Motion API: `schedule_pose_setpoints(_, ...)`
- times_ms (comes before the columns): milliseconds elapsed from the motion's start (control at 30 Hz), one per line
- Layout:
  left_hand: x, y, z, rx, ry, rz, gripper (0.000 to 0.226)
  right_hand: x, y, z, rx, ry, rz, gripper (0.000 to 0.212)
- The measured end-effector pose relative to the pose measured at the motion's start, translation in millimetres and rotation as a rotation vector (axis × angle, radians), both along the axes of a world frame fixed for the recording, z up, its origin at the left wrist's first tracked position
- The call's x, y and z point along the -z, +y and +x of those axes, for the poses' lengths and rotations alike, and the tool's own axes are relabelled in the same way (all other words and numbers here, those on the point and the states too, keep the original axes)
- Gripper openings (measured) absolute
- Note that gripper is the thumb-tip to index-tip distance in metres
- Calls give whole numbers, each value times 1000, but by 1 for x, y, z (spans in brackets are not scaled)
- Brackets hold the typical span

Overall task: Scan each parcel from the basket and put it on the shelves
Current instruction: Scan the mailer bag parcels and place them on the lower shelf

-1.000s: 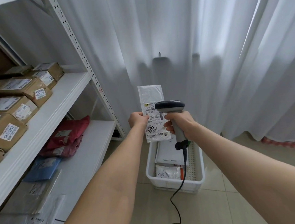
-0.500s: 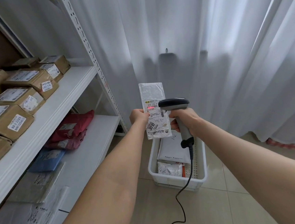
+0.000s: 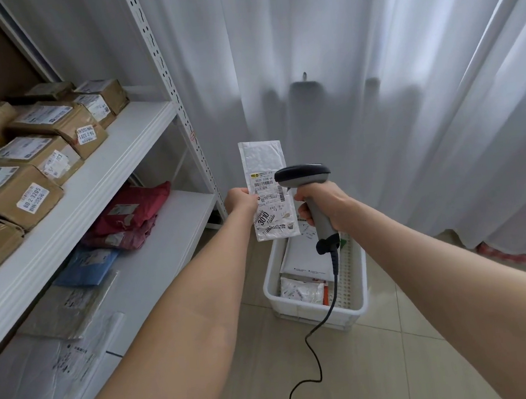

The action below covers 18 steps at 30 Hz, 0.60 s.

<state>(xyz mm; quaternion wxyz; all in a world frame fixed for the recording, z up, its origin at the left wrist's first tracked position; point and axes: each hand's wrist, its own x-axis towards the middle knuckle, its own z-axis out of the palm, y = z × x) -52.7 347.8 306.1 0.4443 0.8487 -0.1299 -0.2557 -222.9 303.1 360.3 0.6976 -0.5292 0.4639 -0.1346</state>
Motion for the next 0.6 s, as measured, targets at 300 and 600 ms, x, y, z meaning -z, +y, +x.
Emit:
schedule_pose_setpoints(300,1,30,3,-57,87,-19,18,17,6,10,26,-83,89,9)
schedule_pose_setpoints(600,20,118,29,-143,140,-31,23,39,56,56,-10,-75,297,21)
